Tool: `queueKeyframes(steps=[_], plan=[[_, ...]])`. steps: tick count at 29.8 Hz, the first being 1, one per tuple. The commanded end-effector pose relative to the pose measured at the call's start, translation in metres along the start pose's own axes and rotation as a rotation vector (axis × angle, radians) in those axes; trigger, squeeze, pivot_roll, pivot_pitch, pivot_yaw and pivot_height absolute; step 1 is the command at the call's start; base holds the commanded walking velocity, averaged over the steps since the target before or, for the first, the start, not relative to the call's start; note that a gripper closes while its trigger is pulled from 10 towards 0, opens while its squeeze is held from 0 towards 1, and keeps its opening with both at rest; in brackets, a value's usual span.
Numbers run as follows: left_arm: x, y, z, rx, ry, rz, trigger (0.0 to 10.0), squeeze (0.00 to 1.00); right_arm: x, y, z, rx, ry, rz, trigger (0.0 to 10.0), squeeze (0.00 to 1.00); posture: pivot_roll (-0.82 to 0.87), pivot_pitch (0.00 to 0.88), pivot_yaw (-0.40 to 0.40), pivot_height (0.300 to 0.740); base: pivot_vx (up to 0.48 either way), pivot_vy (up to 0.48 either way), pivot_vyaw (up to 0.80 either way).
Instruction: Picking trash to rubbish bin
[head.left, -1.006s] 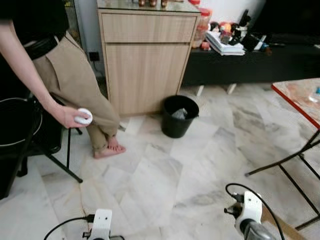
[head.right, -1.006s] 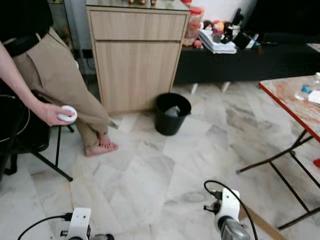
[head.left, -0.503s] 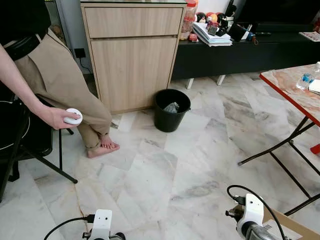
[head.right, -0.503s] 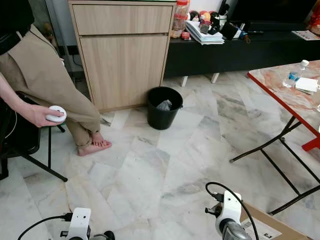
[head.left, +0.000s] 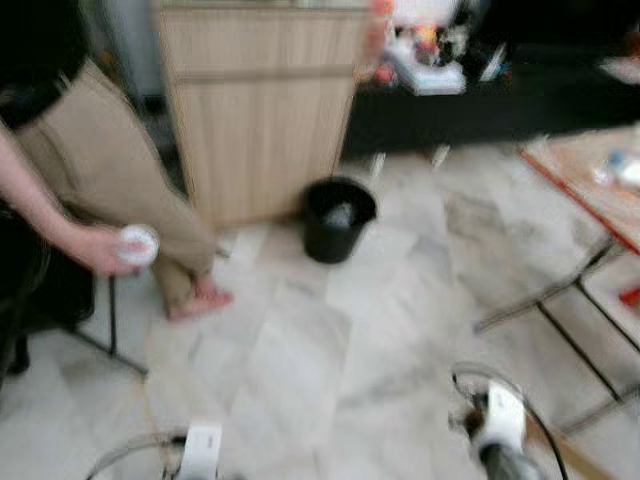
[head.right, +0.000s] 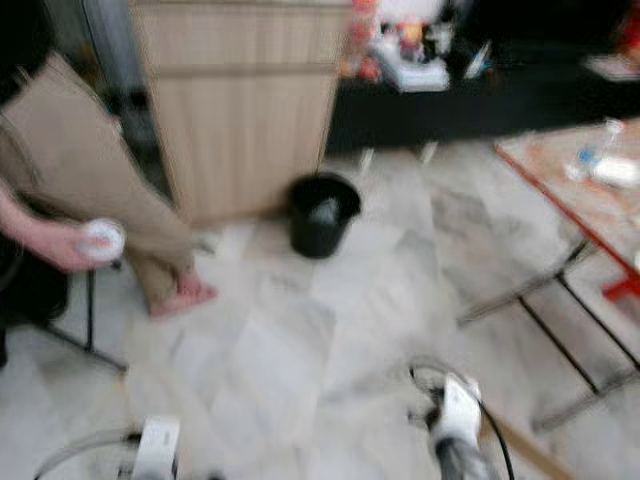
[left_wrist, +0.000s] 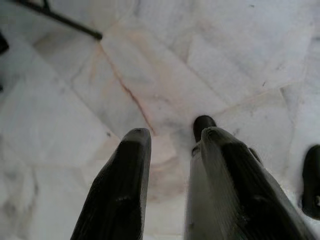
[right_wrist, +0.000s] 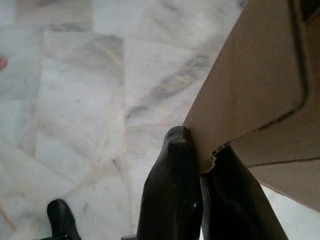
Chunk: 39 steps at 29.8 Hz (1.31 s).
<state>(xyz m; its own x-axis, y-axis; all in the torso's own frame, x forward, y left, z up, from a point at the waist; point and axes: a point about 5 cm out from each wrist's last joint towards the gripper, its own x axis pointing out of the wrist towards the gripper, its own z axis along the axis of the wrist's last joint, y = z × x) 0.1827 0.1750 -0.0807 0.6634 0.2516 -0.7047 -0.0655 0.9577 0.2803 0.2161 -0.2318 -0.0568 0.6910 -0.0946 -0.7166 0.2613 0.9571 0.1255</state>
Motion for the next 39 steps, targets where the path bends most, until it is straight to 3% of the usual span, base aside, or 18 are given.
queueKeyframes(steps=[1,29,39], plan=[[-0.0049,-0.0072,-0.0142,0.002,0.062,-0.021,10.0,0.0,-0.003,-0.0116,-0.0036,0.011,0.007,-0.035,10.0,0.0,0.04,0.142,-0.166,0.728,0.296,0.0,-0.63],[-0.0043,-0.006,-0.0146,0.017,0.068,-0.034,10.0,0.0,-0.0043,-0.0185,-0.004,0.08,-0.001,-0.076,10.0,0.0,0.05,0.098,-0.152,0.728,0.309,0.0,0.0],[-0.0047,-0.008,-0.0148,0.009,0.074,-0.038,10.0,0.0,-0.0039,-0.0185,-0.002,0.072,-0.003,-0.074,10.0,0.0,0.05,0.122,-0.163,0.728,0.336,0.0,-0.24]])
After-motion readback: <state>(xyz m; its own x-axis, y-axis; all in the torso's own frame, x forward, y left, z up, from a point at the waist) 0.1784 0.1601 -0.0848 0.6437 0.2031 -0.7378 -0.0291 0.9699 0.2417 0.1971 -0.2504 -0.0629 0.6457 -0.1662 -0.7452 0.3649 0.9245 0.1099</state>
